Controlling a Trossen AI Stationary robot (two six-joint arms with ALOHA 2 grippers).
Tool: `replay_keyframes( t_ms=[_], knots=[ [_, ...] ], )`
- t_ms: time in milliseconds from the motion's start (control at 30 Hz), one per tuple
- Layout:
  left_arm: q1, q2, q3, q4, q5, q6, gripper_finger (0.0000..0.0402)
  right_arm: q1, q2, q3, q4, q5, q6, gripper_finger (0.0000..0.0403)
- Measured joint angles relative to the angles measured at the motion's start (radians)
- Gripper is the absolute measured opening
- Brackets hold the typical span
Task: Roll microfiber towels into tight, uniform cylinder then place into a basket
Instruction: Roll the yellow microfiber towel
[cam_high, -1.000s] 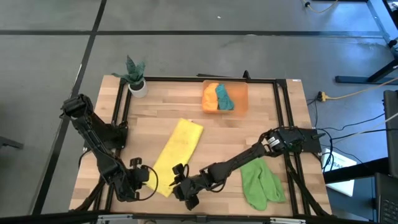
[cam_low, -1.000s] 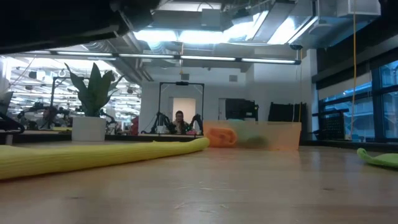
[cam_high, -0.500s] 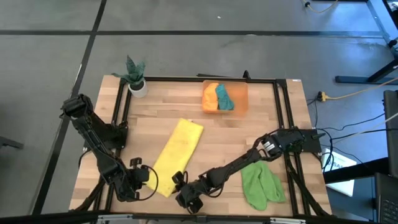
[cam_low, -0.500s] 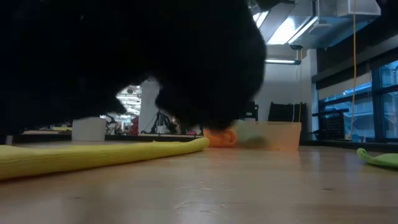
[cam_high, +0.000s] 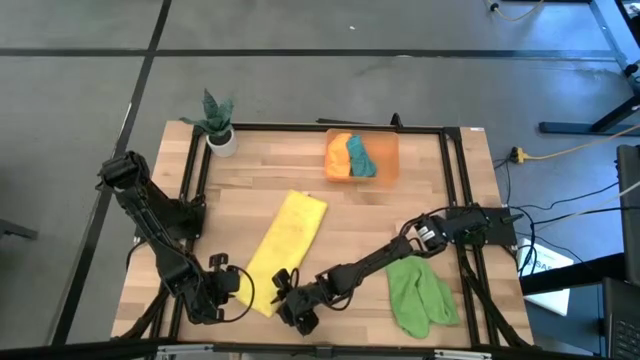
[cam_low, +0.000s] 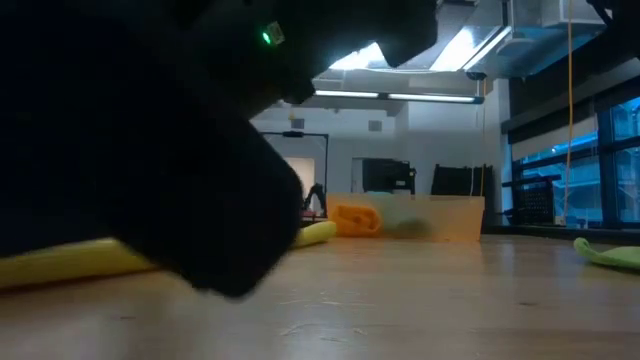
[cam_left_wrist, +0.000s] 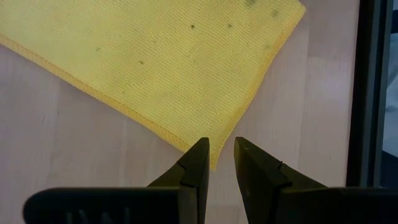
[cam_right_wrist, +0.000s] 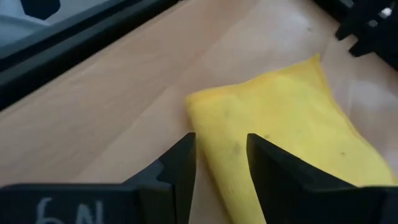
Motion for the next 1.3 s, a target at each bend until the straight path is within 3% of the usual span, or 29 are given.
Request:
replay_keyframes(
  t_ms=[433, 767, 1167, 1300],
  knots=[
    [0.000, 0.000, 0.000, 0.000, 0.000, 0.000, 0.0069, -0.004, 0.061, 0.003, 0.096, -0.044, 0.004, 0.0143],
    [0.000, 0.000, 0.000, 0.000, 0.000, 0.000, 0.0069, -0.004, 0.064, 0.003, 0.091, -0.010, 0.064, 0.0139],
    [0.000, 0.000, 0.000, 0.000, 0.000, -0.001, 0.0069, -0.005, 0.068, 0.002, 0.087, -0.007, 0.127, 0.0011],
    [0.000, 0.000, 0.000, 0.000, 0.000, -0.001, 0.0069, -0.011, 0.068, 0.002, 0.087, 0.002, 0.163, 0.0011]
  ],
)
